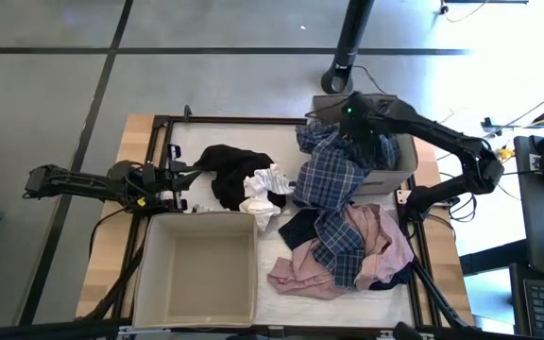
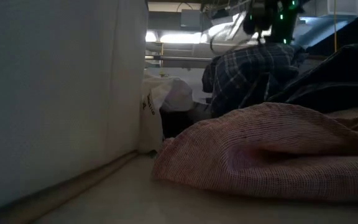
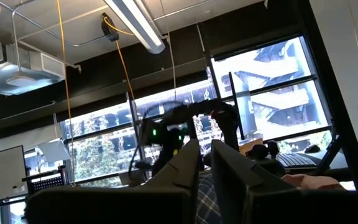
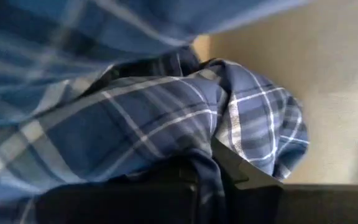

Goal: Sort clothes
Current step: Put the blue checkered polo shirt into the right laundry organizer

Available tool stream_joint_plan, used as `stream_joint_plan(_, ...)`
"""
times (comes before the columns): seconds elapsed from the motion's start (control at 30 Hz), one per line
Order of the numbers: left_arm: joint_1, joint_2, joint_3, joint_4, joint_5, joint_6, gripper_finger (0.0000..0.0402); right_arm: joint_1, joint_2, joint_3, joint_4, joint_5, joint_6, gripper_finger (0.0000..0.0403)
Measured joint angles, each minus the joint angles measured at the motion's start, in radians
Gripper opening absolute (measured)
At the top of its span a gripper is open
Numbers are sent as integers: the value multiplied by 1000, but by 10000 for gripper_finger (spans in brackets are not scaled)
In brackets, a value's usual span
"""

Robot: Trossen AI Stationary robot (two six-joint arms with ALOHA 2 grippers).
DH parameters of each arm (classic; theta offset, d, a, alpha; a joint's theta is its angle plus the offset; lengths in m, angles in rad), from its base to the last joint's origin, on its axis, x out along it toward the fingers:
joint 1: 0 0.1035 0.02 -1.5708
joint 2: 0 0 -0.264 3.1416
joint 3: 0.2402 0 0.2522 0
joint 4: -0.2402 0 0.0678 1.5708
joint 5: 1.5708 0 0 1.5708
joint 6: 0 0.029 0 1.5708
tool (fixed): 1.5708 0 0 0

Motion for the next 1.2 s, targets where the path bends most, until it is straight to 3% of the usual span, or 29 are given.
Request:
stream_joint_plan(0.27, 0, 0, 0, 4, 0, 0, 31, 2, 1, -161, 134, -2, 78, 16)
stream_joint_plan(0.4, 0, 0, 0, 4, 0, 0, 31, 2, 1, -152, 115, 14, 86, 54)
stream_joint_plan(0.57, 0, 0, 0, 5, 0, 4, 31, 2, 1, -63, 18, 51, 71, 140)
stream_joint_plan(0.77, 0, 0, 0, 7, 0, 5, 31, 12, 1, 146, -153, 47, 95, 220)
stream_joint_plan(1.0, 0, 0, 0, 7, 0, 7, 31, 147, -10, 346, -274, -25, 141, 250)
stream_joint_plan(1.2, 0, 0, 0, 7, 0, 7, 31, 357, -9, 388, -275, -123, 154, 245)
